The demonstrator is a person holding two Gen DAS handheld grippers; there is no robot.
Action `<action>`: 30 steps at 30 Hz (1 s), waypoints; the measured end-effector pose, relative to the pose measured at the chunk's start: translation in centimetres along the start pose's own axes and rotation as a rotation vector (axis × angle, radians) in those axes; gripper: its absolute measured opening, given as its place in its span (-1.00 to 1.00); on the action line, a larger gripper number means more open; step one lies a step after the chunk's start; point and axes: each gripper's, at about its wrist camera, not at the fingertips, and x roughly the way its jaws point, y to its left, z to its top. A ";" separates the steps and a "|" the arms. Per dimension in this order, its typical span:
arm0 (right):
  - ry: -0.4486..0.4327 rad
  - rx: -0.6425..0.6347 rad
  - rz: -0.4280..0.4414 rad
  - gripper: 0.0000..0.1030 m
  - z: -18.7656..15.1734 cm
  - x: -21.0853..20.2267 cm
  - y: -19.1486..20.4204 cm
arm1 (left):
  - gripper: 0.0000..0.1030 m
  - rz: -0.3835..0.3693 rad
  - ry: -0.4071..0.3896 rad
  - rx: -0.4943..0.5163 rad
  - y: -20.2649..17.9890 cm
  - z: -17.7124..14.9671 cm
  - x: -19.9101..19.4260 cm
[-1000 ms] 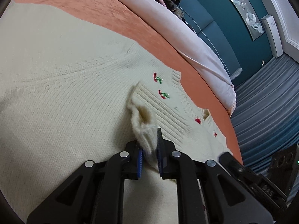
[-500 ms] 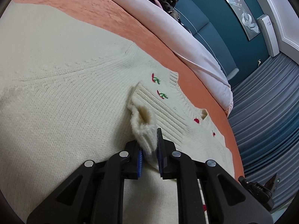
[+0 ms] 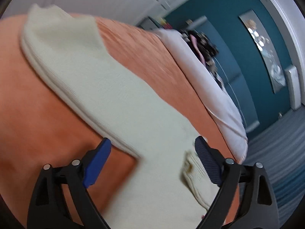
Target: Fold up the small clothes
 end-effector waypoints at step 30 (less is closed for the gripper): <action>-0.019 0.177 0.143 -0.61 -1.2 0.3 -2.7 | 0.39 -0.263 0.296 0.418 -22.3 -10.7 2.2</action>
